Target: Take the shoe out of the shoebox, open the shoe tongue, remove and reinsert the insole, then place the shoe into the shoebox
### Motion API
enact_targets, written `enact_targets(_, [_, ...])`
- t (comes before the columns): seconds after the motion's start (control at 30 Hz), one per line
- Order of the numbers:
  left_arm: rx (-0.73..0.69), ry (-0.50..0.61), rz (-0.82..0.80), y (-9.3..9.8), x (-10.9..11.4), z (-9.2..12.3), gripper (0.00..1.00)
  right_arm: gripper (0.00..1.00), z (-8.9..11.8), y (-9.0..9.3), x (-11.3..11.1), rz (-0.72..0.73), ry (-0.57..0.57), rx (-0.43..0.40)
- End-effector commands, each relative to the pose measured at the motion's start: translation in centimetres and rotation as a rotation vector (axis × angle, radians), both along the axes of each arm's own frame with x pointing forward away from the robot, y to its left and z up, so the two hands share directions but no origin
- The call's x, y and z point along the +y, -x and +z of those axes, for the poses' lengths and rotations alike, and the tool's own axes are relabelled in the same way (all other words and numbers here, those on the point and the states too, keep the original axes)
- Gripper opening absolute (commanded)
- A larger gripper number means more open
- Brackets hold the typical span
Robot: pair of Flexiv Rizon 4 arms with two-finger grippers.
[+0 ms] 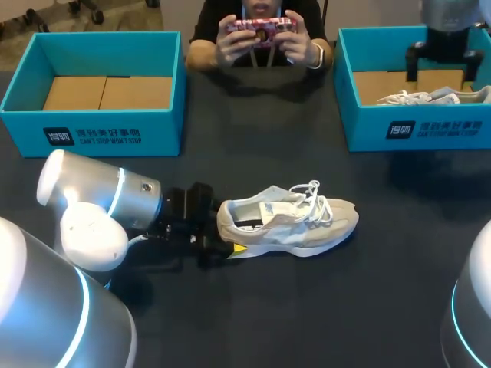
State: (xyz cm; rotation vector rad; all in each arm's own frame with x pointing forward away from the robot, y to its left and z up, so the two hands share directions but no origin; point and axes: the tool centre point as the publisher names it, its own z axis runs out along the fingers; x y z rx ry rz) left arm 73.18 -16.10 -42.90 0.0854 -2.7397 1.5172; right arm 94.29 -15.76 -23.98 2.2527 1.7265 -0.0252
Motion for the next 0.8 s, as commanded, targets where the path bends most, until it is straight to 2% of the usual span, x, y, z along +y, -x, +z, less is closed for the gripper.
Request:
enact_targets(0.03, [-0.001, -0.002, 0.002, -0.1, 0.1, -1.1, 0.0, 1.0, 0.6, 0.8, 3.2, 0.014, 0.011, 0.073])
enact_targets(0.27, [-0.001, -0.002, 0.002, -0.1, 0.1, -1.1, 0.0, 1.0, 1.1, 2.8, 7.8, 0.061, -0.022, 0.147])
enact_targets(0.8, [-0.001, -0.002, 0.002, -0.1, 0.1, -1.1, 0.0, 1.0, 0.8, 8.5, 15.9, 0.122, -0.05, 0.119])
